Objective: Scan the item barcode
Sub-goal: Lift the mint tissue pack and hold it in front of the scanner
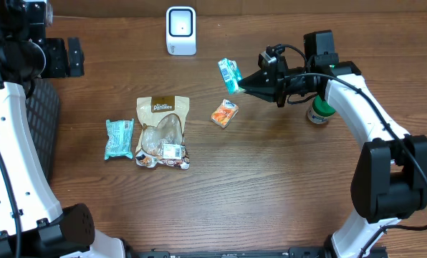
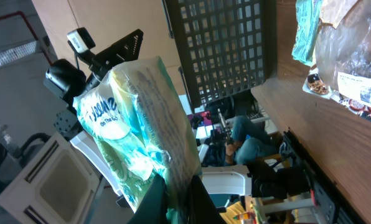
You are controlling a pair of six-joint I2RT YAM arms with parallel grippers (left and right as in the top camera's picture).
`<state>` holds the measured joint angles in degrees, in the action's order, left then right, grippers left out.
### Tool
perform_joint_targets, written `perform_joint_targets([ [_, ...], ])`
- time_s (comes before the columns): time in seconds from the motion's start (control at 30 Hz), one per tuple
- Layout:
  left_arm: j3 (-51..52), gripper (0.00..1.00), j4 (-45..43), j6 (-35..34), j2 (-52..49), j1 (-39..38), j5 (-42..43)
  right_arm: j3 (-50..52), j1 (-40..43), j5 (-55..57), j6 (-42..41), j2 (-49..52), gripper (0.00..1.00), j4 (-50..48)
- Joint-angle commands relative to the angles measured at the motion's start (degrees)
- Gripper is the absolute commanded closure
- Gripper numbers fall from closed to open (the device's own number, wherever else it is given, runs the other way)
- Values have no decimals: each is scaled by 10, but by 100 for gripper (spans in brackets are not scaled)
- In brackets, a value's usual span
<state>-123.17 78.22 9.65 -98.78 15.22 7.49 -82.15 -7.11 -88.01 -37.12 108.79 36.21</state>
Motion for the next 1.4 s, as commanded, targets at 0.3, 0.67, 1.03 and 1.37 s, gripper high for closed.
perform_joint_targets([
  [0.3,-12,1,-1,11,2,1,-2,-5,-16,58,-3,-9,96,-27],
  [0.67,-12,1,0,11,2,1,-2,-5,-60,121,16,-9,96,-51],
  [1.03,-12,0,0,11,2,1,-2,-122,-84,310,115,-9,96,119],
  [1.37,-12,0,0,11,2,1,-2,-341,-124,629,186,3,96,332],
])
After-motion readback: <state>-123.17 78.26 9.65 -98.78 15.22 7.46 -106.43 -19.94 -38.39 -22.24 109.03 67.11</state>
